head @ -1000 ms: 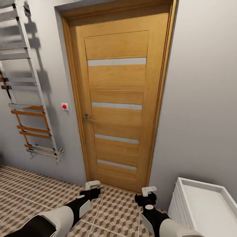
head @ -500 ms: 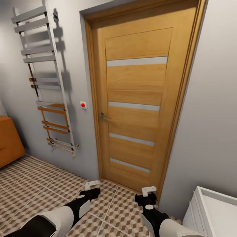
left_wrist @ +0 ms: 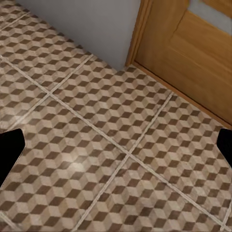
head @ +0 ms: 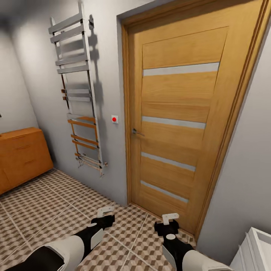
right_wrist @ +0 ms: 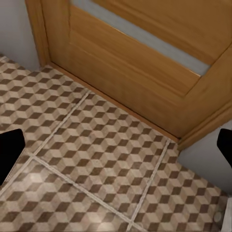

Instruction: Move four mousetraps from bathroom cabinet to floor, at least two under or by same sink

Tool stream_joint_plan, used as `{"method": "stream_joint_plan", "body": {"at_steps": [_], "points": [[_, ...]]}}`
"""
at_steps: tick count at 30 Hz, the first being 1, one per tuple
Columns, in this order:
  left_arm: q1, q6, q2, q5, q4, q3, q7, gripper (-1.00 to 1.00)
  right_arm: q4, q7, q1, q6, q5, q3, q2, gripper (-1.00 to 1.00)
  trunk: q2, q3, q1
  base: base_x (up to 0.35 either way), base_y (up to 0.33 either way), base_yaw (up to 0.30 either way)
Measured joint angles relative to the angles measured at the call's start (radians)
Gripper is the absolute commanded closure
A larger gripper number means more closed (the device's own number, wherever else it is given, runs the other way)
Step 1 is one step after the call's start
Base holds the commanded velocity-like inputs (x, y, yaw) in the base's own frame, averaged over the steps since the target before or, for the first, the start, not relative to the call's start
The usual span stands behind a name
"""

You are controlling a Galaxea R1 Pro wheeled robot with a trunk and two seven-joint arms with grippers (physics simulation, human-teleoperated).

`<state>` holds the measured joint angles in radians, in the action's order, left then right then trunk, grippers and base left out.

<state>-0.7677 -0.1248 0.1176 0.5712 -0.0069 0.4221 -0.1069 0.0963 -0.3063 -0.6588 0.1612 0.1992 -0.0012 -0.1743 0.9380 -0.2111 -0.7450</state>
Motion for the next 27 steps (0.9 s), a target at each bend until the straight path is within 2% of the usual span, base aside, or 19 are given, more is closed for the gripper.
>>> {"method": "stream_joint_plan", "body": {"at_steps": [21,27], "points": [[0.0,-0.001,0.0,0.0,0.0,0.0,0.0,-1.0,-0.009,0.0,0.0,0.0,0.001,0.0,0.0,-1.0,0.0,0.0,0.0,0.0,0.0,0.3],[0.0,-0.001,0.0,0.0,0.0,0.0,0.0,-1.0,-0.025,0.0,0.0,0.002,0.025,0.0,0.0,-1.0,0.0,0.0,0.0,0.0,0.0,0.3]]}}
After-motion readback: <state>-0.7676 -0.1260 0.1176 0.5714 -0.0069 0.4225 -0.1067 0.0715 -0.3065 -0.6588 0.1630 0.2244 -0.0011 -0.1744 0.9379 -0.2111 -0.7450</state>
